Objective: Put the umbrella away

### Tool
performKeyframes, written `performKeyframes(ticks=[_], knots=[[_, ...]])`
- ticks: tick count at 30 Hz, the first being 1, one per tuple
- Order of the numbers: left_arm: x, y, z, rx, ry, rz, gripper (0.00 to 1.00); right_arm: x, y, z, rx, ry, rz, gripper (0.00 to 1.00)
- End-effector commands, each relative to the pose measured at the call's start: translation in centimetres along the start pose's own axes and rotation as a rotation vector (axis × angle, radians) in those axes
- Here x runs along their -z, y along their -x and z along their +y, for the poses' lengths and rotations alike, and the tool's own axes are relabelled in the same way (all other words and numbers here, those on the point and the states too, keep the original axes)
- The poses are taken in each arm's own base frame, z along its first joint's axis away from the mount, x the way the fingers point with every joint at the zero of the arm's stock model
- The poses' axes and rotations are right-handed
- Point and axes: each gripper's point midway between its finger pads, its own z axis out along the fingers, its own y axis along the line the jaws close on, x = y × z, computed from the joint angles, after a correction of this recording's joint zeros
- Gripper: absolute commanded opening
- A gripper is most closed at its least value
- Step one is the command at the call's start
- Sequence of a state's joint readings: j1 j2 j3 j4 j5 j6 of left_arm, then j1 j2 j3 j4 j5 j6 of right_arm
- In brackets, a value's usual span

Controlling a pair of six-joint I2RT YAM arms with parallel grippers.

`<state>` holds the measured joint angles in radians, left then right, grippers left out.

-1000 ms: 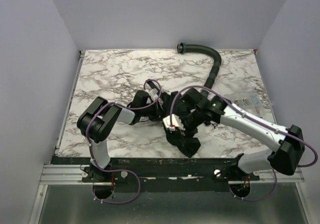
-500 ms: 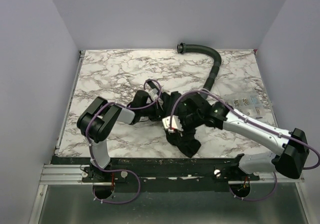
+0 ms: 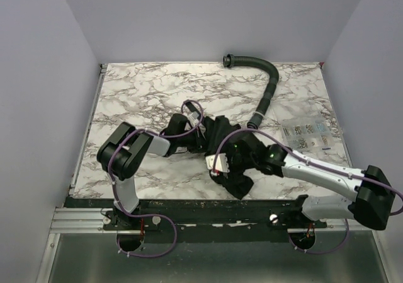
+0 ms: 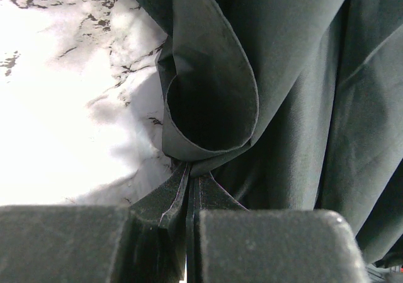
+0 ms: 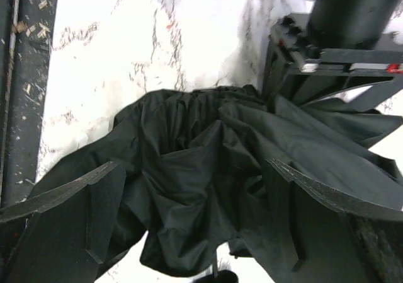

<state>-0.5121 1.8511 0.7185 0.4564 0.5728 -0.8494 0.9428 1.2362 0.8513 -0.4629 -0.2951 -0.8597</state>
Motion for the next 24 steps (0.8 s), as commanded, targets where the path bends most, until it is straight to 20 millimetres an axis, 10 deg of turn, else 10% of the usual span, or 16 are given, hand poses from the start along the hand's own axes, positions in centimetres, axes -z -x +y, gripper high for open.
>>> performKeyframes(ticks=[1,24], knots=[[0.7,-4.5,6.2,0.091,0.227,0.126,0.06,-1.8,-3.0,0.7,0.09,-0.068,0.074,1.0],[0.4,-4.6,5.5,0.06,0.182,0.155,0.05,-5.8,-10.9,0.0,0.327,-0.339,0.212,1.0]])
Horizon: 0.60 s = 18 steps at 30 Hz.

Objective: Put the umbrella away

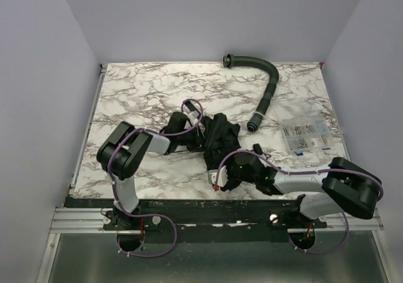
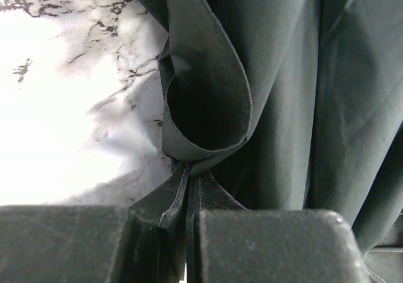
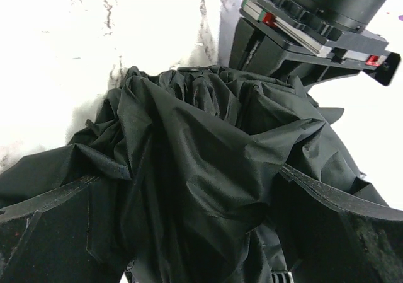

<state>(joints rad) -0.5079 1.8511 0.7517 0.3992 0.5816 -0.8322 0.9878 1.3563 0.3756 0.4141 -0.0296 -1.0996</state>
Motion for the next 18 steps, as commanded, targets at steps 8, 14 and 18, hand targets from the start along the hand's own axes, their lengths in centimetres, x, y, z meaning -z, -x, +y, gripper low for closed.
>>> performKeyframes(ticks=[8,14,18], knots=[[0.1,-6.8,5.6,0.055,0.147,0.182,0.04,0.5,-4.0,1.5,0.161,-0.074,0.132,1.0],[-0.4,-8.6,4.0,0.0,0.077,0.243,0.04,-0.1,-4.6,2.8,0.139,-0.026,0.148,1.0],[-0.7,-9.4,3.5,-0.014,0.034,0.279,0.04,-0.3,-5.5,3.7,0.154,-0.002,0.155,0.98]])
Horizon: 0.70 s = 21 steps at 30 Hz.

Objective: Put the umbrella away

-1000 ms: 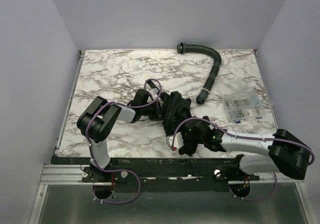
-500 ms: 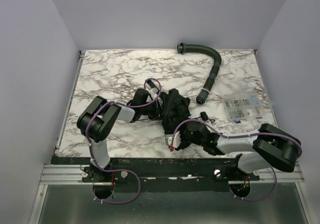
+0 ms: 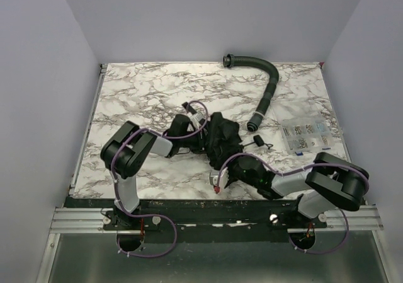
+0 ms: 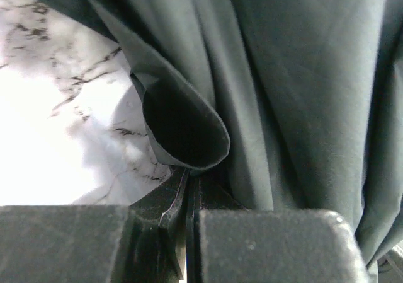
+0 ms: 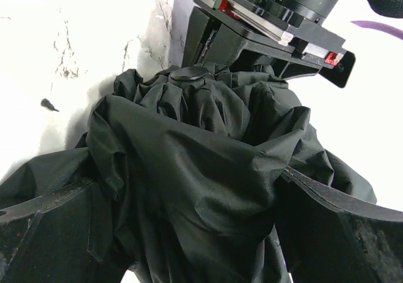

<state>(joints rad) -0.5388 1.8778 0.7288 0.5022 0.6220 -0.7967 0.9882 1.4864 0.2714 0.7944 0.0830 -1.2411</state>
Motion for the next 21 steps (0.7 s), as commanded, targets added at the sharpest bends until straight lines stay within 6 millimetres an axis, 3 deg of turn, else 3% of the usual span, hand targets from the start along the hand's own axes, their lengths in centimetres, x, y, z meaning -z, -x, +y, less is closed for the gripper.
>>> performKeyframes(ticks=[1,4,8,11,17,21], knots=[[0.1,-8.8,3.6,0.073,0.083,0.271,0.04,0.8,-3.2,6.1,0.028,0.195,0.092,0.97],[0.2,-9.0,3.2,0.06,0.071,0.284,0.04,0.4,-3.8,7.1,-0.004,0.254,0.109,0.89],[0.8,-8.8,2.5,0.041,0.056,0.271,0.06,-0.1,-4.5,8.2,-0.103,0.367,0.141,0.64],[1.4,-8.0,1.7,0.035,0.052,0.244,0.13,0.3,-4.6,9.1,-0.126,0.423,0.129,0.54],[4.4,-3.8,0.1,0.067,0.022,0.064,0.27,1.5,-4.3,9.7,-0.222,0.506,0.093,0.5],[6.8,-1.8,-0.2,0.066,0.026,-0.042,0.44,1.9,-3.5,9.9,-0.254,0.549,0.057,0.5]])
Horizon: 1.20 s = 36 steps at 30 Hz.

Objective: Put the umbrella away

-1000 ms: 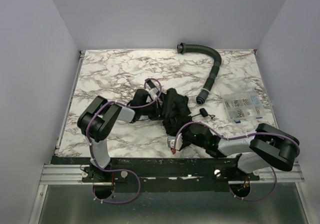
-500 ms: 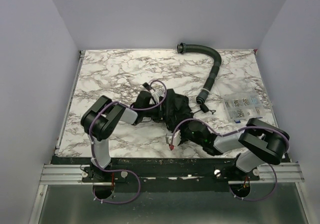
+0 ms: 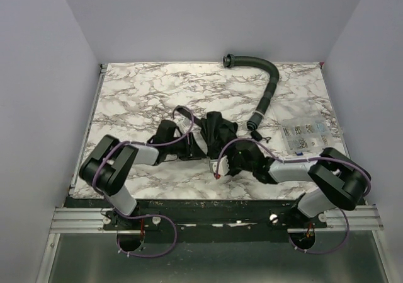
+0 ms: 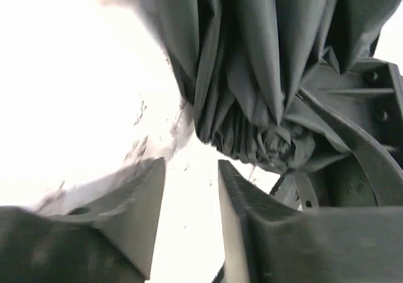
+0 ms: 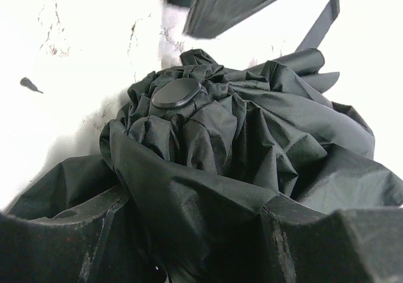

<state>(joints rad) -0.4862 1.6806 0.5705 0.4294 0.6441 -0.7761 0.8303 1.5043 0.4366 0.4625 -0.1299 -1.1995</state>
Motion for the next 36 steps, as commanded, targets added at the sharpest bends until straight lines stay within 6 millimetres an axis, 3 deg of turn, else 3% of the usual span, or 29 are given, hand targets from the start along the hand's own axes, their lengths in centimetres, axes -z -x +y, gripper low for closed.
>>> performKeyframes(ticks=[1,5,11,19,26,29,32,36], knots=[[2.7,0.5,-0.4,0.039,0.014,-0.056,0.45,1.8,-2.1,9.5,-0.144,0.358,0.061,0.5],[3.2,1.3,0.0,0.071,0.033,-0.123,0.49,1.8,-1.4,9.8,-0.145,0.386,0.025,0.5],[1.2,4.3,-0.5,0.187,-0.012,-0.193,0.5,1.4,-1.3,10.0,-0.135,0.405,0.016,0.5],[0.0,7.1,-1.3,0.248,-0.04,-0.269,0.43,1.6,-1.4,10.5,-0.115,0.42,0.009,0.5],[0.0,7.3,-1.2,0.312,-0.058,-0.304,0.37,1.7,-1.4,10.8,-0.103,0.433,0.004,0.5],[-1.3,7.2,-2.3,0.302,-0.084,-0.232,0.23,1.6,-1.5,10.6,-0.1,0.422,0.007,0.5],[-2.8,5.7,-3.2,0.267,-0.075,-0.14,0.1,1.3,-1.6,9.7,-0.097,0.384,0.018,0.51],[-4.5,2.0,-3.4,0.242,-0.062,-0.023,0.03,0.8,-1.7,7.9,-0.071,0.283,0.016,0.57]])
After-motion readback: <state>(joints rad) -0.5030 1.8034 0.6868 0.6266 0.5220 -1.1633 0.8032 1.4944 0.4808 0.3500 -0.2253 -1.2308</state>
